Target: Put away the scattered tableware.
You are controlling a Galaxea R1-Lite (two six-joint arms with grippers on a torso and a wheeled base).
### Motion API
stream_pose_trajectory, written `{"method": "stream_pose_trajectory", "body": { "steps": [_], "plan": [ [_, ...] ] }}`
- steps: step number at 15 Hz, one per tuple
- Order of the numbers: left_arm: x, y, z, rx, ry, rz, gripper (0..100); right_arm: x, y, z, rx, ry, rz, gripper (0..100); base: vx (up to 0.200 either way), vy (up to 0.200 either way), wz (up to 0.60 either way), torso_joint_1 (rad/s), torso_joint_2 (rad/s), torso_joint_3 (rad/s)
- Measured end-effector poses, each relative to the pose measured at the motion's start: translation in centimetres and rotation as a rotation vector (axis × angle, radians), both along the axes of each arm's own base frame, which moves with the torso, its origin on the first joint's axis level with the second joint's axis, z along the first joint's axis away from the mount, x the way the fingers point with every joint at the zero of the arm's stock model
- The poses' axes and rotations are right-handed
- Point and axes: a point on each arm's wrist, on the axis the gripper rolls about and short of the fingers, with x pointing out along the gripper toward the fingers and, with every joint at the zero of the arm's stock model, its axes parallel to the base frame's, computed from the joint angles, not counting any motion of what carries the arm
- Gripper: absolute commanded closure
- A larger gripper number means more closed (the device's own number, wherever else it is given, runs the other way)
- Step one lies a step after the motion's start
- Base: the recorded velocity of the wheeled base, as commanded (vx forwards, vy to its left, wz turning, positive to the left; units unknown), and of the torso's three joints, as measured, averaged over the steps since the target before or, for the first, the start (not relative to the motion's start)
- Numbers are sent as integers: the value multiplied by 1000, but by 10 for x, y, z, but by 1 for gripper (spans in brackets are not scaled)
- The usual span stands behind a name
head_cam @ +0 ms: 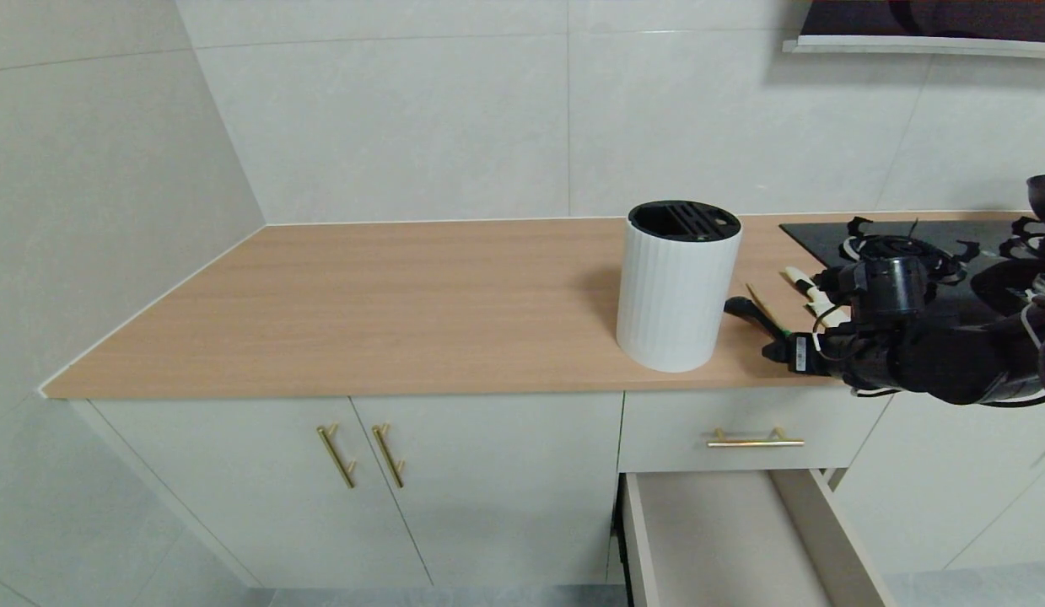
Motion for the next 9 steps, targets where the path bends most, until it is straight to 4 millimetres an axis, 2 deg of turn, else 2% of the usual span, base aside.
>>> {"method": "stream_pose_trajectory", "body": {
  "steps": [1,9],
  "plan": [
    [0,0,0,0,0,0,0,1,0,0,1,-5,1,100,0,0,0,0,0,0],
    [0,0,0,0,0,0,0,3,0,-2,6,-19,-2,100,0,0,0,0,0,0]
  ]
}}
